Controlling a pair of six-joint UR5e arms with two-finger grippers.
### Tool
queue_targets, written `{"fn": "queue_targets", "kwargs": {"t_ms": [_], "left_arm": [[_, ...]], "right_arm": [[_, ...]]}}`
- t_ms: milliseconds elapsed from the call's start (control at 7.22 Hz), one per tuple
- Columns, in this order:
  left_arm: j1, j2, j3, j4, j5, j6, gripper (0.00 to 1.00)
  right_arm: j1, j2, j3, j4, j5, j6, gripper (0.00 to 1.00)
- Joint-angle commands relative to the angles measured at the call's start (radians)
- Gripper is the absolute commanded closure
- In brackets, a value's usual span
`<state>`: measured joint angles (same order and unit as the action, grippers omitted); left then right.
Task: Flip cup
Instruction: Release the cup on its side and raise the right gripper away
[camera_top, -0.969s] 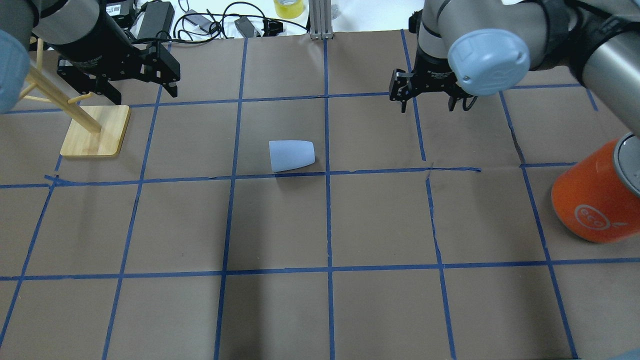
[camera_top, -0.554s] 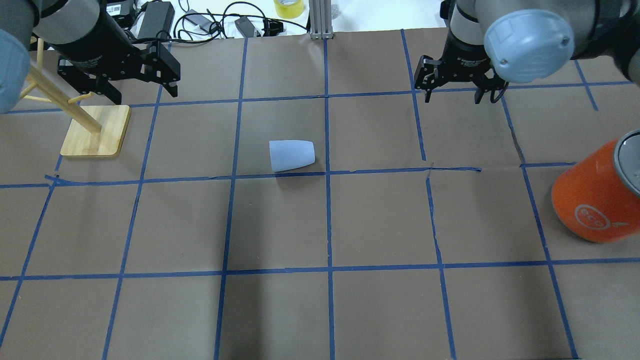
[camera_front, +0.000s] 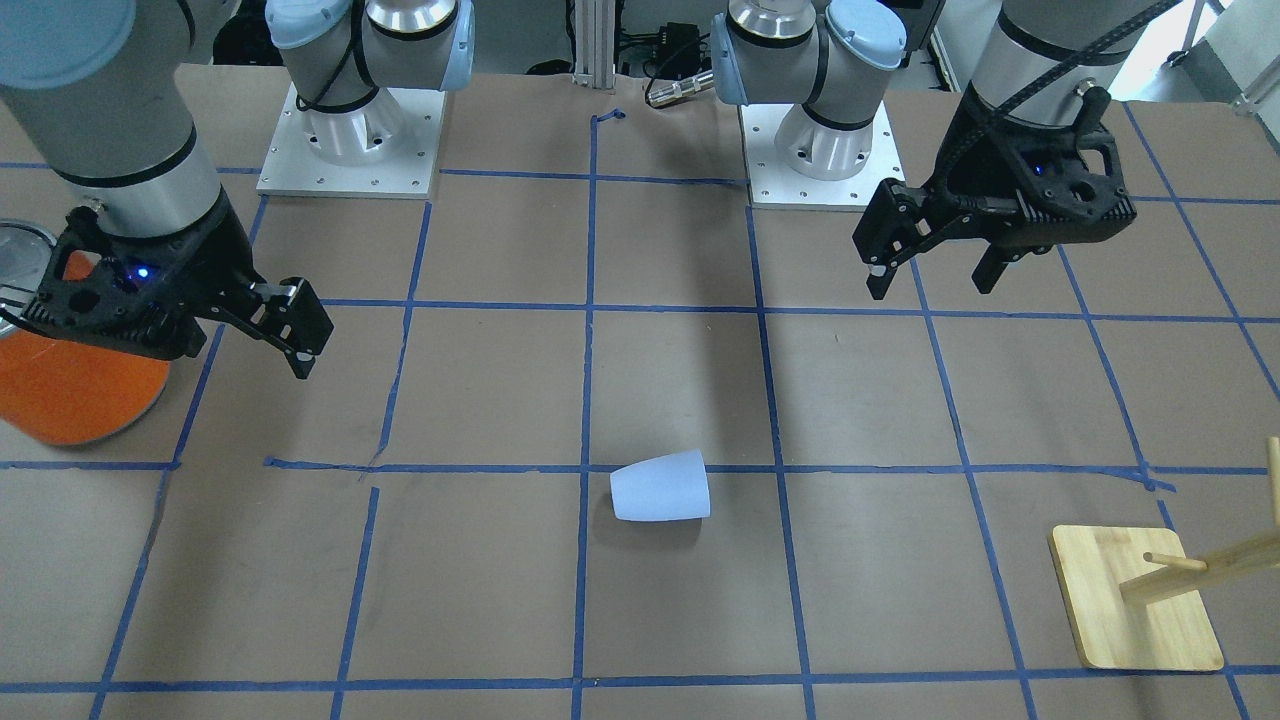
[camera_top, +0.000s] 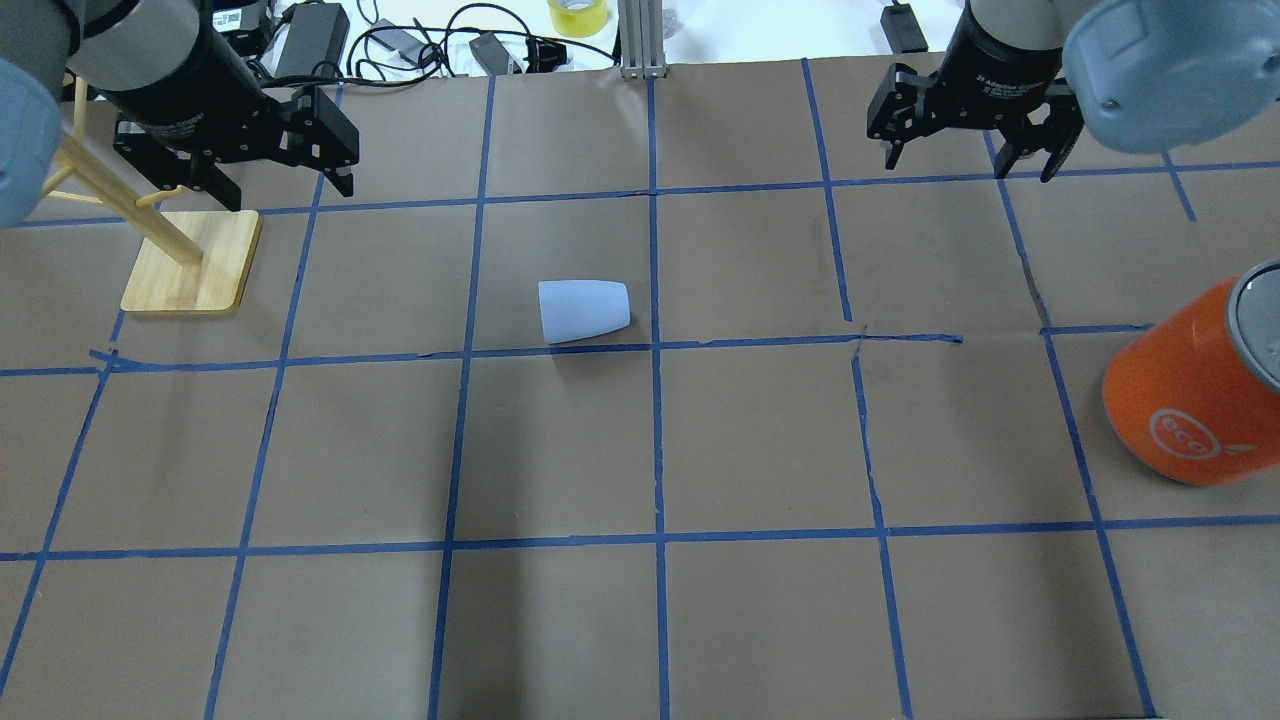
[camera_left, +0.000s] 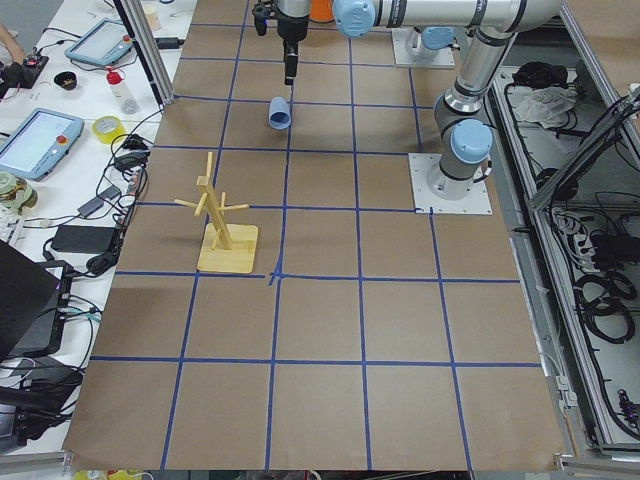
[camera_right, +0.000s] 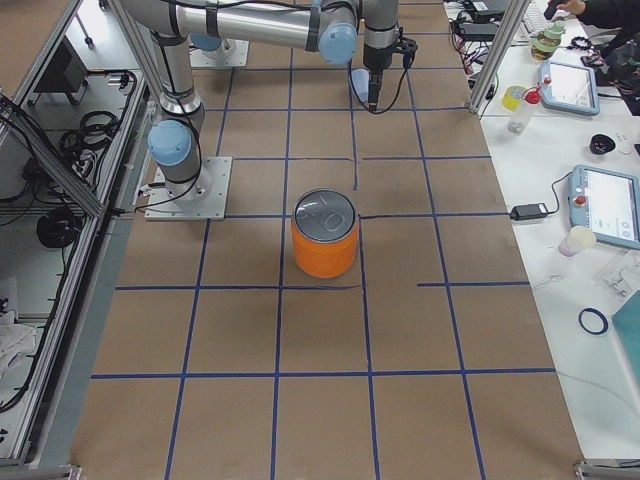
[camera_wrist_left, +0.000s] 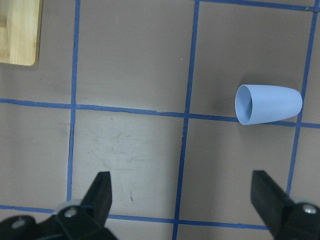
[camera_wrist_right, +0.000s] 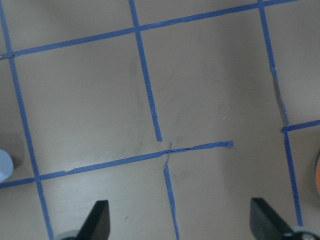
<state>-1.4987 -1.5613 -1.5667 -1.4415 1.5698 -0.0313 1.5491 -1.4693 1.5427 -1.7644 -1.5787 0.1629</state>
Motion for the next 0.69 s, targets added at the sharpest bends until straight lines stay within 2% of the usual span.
{"fn": "queue_targets", "kwargs": {"t_ms": [0, 277, 415, 554], "left_arm": [[-0.002, 0.0, -0.003, 0.001, -0.002, -0.002, 0.0], [0.0, -0.014, -0.006, 0.01, -0.008, -0.002, 0.0], [0.002, -0.037, -0.021, 0.036, -0.045, -0.001, 0.0], [0.006, -0.054, -0.073, 0.138, -0.148, 0.008, 0.0]], "right_arm": [[0.005, -0.035, 0.002, 0.058, 0.06, 0.001, 0.0], [0.005, -0.034, 0.008, 0.065, 0.059, 0.001, 0.0], [0.005, -0.034, 0.011, 0.066, 0.052, 0.001, 0.0], [0.005, -0.034, 0.011, 0.081, 0.045, 0.001, 0.0]]}}
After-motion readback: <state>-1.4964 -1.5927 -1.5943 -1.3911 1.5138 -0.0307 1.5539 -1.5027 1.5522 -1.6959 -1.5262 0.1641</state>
